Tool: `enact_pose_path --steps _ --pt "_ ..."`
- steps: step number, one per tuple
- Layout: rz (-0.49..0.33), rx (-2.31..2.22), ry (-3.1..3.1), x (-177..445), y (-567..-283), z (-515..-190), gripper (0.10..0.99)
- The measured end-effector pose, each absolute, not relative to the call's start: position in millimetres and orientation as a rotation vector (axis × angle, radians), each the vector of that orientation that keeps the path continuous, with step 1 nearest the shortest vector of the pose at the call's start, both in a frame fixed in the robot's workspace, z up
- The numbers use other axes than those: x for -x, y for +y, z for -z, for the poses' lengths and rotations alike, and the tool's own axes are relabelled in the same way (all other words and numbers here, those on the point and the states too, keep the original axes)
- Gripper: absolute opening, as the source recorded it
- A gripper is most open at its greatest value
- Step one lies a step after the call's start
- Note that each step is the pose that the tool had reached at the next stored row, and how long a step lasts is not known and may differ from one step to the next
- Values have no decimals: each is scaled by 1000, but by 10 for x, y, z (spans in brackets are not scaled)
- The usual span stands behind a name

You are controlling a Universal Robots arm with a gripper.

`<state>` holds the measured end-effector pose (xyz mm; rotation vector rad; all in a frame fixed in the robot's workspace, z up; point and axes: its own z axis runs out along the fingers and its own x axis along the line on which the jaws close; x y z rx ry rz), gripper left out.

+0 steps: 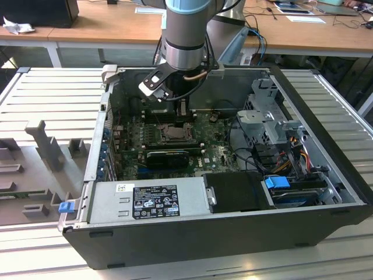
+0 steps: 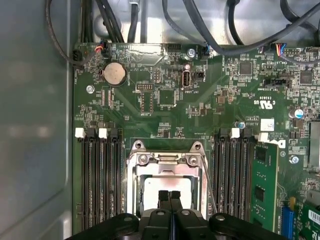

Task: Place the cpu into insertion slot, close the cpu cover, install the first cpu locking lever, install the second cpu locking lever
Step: 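Close the cpu cover, then install the first cpu locking lever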

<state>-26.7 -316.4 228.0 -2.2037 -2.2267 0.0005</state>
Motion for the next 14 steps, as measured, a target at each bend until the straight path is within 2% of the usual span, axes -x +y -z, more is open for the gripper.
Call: enact_pose_path --steps 6,14 --pt "-1 2204 -2227 287 -3164 -2297 106" --pt "-1 2204 -2227 287 -3164 -2476 106"
